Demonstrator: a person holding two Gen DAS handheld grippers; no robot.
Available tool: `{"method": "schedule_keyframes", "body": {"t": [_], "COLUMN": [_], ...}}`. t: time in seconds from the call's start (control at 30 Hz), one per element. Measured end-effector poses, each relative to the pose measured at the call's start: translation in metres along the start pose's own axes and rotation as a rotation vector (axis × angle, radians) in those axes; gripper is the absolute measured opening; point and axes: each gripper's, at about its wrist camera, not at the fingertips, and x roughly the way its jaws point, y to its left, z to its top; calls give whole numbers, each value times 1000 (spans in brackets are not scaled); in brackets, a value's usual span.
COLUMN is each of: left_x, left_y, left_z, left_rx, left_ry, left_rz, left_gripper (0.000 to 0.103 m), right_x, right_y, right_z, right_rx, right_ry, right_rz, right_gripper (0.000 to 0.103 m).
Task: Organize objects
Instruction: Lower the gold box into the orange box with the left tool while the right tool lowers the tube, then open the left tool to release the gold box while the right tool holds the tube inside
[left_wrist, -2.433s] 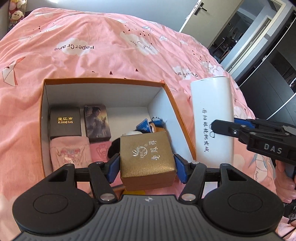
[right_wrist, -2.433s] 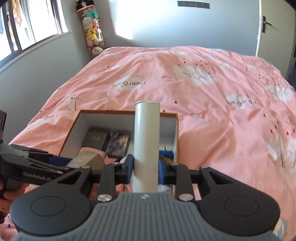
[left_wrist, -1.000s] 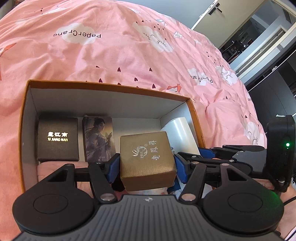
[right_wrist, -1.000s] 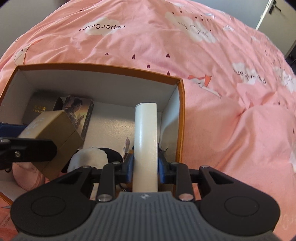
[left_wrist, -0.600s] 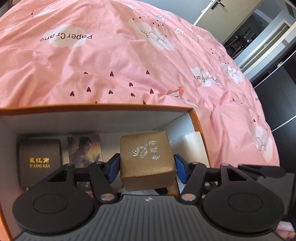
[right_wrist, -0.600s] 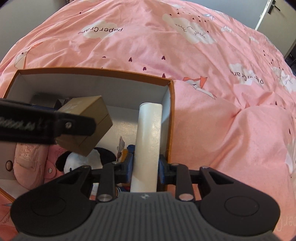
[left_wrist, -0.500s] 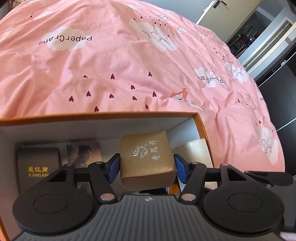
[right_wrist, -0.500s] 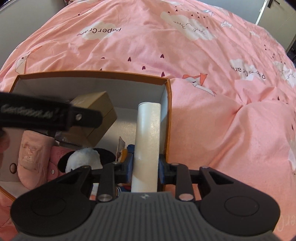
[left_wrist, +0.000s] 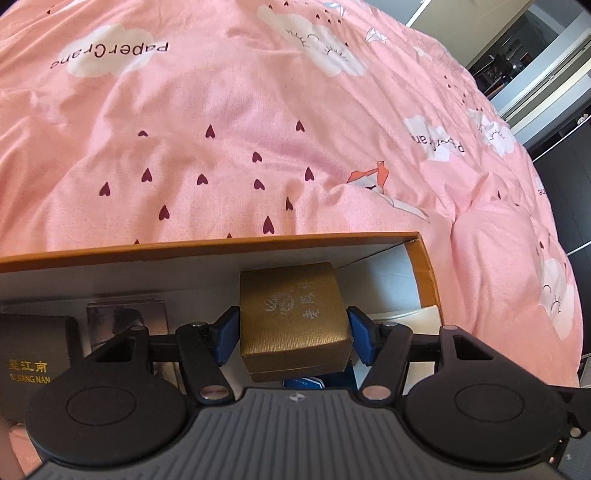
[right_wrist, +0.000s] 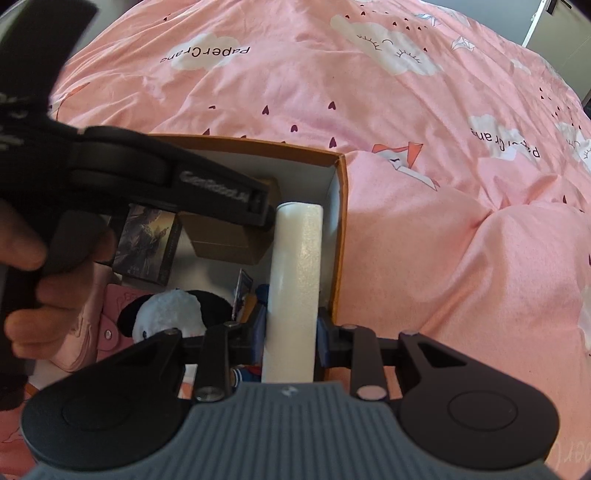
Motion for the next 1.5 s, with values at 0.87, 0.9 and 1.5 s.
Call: {"method": "schedule_keyframes", "body": {"t": [0.87,0.9,1.5], "left_x": [-8,-8,28], "left_y": [17,17,4], "left_z": [-9,-11,-37], "left_rx": [-21,-15,172], "left_ry": [80,98,141], "left_rz": [-72,-73,17], "left_gripper": [78,75,32], "right_x": [4,4,0], "right_y": [-7,-7,-13], "right_z": [-3,-3,-5], "right_rx": [46,47,70], "right_ry": [0,0,-15], "right_rz": [27,26,44], "right_gripper": [29,29,29]}}
